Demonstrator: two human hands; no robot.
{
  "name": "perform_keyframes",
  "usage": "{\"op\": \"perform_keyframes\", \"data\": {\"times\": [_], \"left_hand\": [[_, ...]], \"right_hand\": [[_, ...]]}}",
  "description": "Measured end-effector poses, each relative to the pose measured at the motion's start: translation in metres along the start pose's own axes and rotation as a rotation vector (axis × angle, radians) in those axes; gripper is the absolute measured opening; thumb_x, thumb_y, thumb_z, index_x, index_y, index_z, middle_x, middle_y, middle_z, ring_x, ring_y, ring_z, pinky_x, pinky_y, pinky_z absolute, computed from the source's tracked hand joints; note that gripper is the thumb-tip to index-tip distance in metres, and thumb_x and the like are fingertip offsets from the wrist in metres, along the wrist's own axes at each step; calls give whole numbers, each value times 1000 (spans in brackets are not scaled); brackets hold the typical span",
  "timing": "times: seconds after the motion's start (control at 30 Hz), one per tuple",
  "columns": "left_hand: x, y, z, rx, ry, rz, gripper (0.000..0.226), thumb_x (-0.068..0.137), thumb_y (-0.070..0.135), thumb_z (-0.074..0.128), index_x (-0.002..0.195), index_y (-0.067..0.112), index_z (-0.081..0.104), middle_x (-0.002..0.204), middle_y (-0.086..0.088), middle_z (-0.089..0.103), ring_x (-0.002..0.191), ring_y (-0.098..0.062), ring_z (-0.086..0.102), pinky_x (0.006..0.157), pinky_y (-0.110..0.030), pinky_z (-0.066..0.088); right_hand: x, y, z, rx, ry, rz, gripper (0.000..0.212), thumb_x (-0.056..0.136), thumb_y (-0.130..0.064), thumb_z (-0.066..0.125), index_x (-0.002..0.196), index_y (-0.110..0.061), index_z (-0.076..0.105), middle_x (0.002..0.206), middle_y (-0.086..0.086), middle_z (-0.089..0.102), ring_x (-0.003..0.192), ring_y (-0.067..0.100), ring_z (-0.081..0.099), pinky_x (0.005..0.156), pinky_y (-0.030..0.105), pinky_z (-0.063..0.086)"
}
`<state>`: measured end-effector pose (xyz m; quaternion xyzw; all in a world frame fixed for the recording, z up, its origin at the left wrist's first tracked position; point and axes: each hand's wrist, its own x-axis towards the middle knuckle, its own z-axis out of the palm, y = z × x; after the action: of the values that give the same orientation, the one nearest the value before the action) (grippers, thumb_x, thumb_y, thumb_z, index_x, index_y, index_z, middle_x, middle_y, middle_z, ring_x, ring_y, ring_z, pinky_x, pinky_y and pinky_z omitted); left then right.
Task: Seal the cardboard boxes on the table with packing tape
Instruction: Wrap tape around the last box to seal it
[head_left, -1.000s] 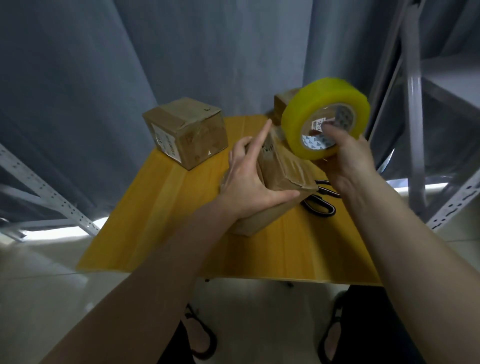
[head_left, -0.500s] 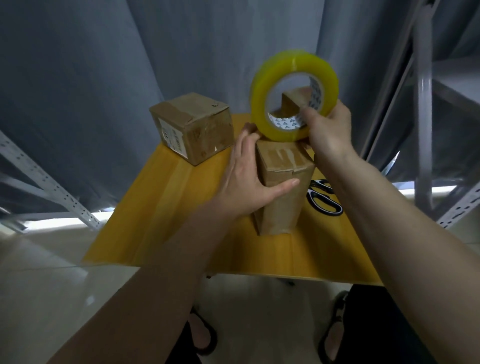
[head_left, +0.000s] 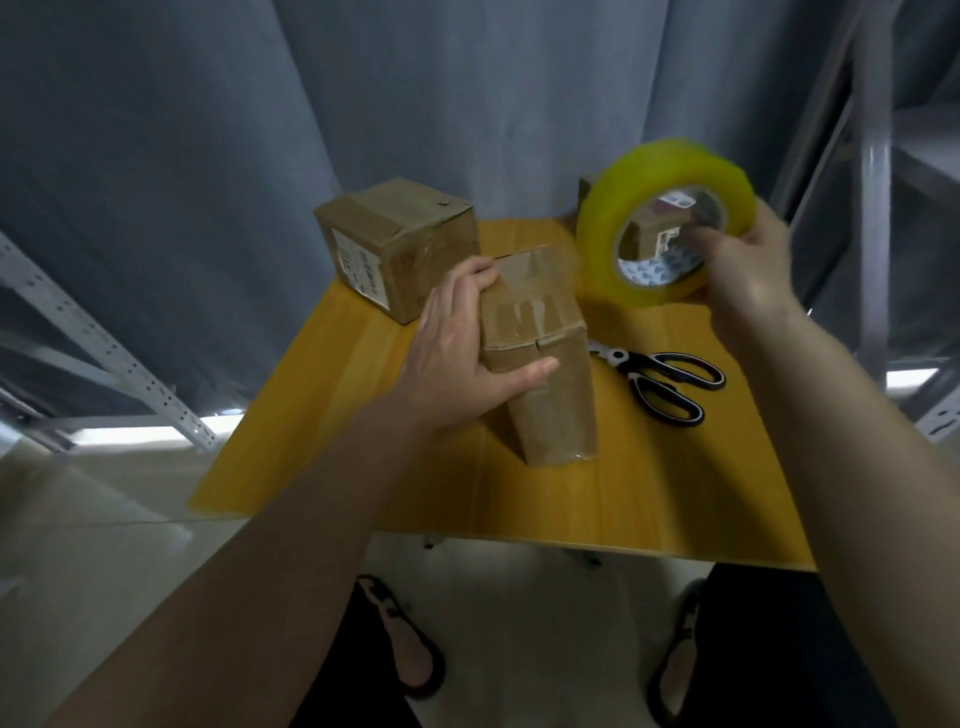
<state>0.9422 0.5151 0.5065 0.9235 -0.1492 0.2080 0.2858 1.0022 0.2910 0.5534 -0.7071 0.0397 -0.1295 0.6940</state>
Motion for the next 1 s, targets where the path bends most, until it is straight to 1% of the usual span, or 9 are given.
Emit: {"op": "perform_keyframes", "data": {"times": [0.23,0.43,0.47,0.53,0.6,0.7,0.8,0.9,1.0], "left_hand": [[1,7,3,2,-44,24,102,70,67,61,144,4,29,157,-7,25,148,-19,15,116,-53,22],[8,11,-13,45,-142,27,92,68,69,66,145,26,40,157,-1,27,147,-13,16,119,-47,20],[10,14,-15,39,-148,-14,90,67,75,60,141,27,43,155,1,31,144,-10,22,117,-39,25],[14,24,-17,-23,-129,-134,79,67,82,48,124,27,49,138,6,45,124,-5,39,95,-17,34],[22,32,-13,-73,-74,-279,66,70,80,50,107,25,44,118,8,49,106,-9,47,76,-20,35],[38,30,-14,-151,-14,-540,60,73,60,67,108,19,44,113,1,50,104,-18,51,76,-32,40],[43,19,-23,-336,-83,-720,70,69,52,66,124,19,38,121,0,49,109,-21,52,81,-36,46],[34,7,-34,-475,-131,-749,79,71,50,62,142,33,31,125,4,48,108,-19,55,89,-37,49],[25,-10,-39,-547,-176,-735,62,80,42,59,139,35,41,124,6,55,103,-13,59,80,-31,50]], "right_hand": [[-9,38,-4,115,-4,162,36,91,-8,59,127,-13,54,113,8,66,99,23,67,85,43,58],[-10,45,0,131,-23,179,30,93,-8,57,122,-17,53,117,8,64,105,25,64,92,49,54],[-11,45,2,129,-22,171,31,93,-8,57,122,-17,53,117,8,63,105,25,64,93,49,53],[-13,44,6,122,-30,139,34,93,-7,58,125,-17,53,120,7,63,107,24,63,94,48,53],[-15,41,13,102,-42,91,34,93,-6,58,124,-18,52,122,8,62,110,25,62,96,49,51],[-15,36,22,37,-59,2,36,92,-5,59,126,-16,51,122,8,61,111,25,61,98,48,50],[-14,34,30,-24,-126,-65,36,93,-9,60,126,-18,51,120,3,61,111,22,60,97,48,50],[-15,32,39,-43,-175,-90,28,91,-12,63,111,-28,53,107,-2,64,102,19,63,91,50,53],[-23,35,52,122,-192,-8,35,85,-13,70,118,-19,60,102,-2,69,97,18,68,88,47,56]]}}
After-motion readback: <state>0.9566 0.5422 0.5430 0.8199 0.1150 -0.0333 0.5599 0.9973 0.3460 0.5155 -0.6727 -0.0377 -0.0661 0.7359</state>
